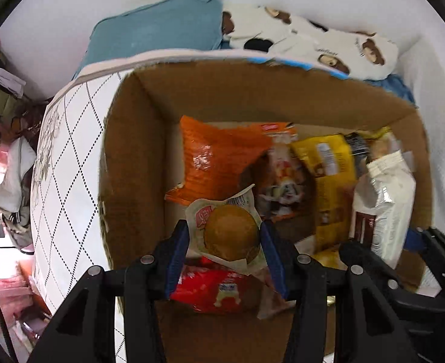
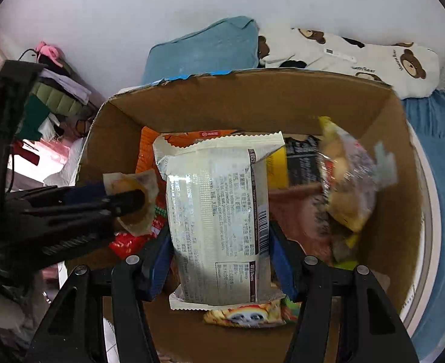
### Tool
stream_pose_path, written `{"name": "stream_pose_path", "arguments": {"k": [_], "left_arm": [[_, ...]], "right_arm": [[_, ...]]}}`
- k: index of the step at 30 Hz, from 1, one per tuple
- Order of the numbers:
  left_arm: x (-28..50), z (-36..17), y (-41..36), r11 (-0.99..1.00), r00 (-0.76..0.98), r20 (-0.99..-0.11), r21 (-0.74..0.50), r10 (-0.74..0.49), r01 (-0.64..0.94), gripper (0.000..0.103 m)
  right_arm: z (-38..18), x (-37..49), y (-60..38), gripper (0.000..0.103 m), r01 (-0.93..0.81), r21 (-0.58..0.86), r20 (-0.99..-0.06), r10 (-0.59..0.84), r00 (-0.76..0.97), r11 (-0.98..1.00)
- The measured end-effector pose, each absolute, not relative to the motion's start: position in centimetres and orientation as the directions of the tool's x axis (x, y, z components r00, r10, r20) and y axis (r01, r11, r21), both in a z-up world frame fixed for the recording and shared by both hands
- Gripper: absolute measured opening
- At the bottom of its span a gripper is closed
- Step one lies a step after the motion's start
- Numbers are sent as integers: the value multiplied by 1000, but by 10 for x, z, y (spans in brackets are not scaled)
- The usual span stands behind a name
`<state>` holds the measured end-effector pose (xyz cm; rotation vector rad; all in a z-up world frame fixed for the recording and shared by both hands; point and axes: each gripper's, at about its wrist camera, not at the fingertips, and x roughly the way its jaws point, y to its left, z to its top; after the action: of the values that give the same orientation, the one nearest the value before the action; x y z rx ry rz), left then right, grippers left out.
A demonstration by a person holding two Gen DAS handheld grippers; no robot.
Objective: Organize snacks
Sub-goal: 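Carry both packets over the box and lower them inside, then open both tools and lift them out of the box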
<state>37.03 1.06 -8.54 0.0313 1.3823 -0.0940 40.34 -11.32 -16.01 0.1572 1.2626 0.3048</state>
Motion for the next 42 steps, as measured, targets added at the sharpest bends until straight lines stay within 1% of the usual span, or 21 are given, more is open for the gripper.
{"name": "stream_pose_path", "arguments": {"k": [3, 5, 6, 7, 8, 9, 10, 12, 13, 16, 25, 30, 36, 42], "left_arm": [[373, -92, 13, 996, 155, -987, -41, -53, 74, 48], [375, -98, 16, 998, 123, -991, -37, -43, 54, 49], [375, -99, 17, 998, 119, -992, -36, -41, 44, 50], [375, -100, 20, 999, 117, -992, -37, -41, 31, 59], [375, -100, 22, 999, 116, -992, -36, -39, 23, 65], [374, -98, 23, 999, 120, -992, -41, -43, 16, 79], [374, -96, 25, 999, 126, -991, -45, -46, 13, 85], [371, -93, 24, 999, 130, -990, -49, -51, 14, 87], [369, -92, 21, 999, 133, -990, -44, -46, 20, 92], [364, -90, 13, 999, 141, -990, -24, -29, 39, 100], [345, -85, 4, 998, 183, -982, -43, -51, 49, 101], [337, -79, 3, 998, 202, -978, -45, -54, 48, 101], [320, -59, 0, 998, 266, -962, -49, -57, 40, 101], [287, -27, 1, 999, 390, -920, -18, -32, 41, 101]], "right_arm": [[-169, 415, -110, 64, -108, 292, -920, 310, 240, 950], [-175, 421, -109, 73, -84, 277, -936, 288, 202, 957], [-176, 423, -109, 83, -74, 261, -942, 271, 196, 962], [-177, 423, -110, 93, -71, 239, -948, 249, 197, 968], [-175, 423, -111, 97, -73, 220, -951, 231, 204, 973], [-173, 423, -112, 99, -77, 212, -952, 223, 207, 974], [-171, 422, -114, 99, -78, 202, -954, 214, 211, 976], [-167, 420, -116, 99, -85, 179, -957, 194, 217, 980], [-165, 418, -118, 99, -87, 156, -960, 172, 221, 984], [-160, 408, -125, 99, -84, 124, -967, 139, 215, 989], [-164, 387, -149, 100, -39, 81, -976, 87, 202, 996], [-159, 380, -159, 100, -18, 86, -973, 88, 215, 996], [-141, 361, -169, 101, -10, 77, -960, 77, 270, 997], [-107, 328, -173, 101, -17, 57, -927, 60, 369, 998]]}}
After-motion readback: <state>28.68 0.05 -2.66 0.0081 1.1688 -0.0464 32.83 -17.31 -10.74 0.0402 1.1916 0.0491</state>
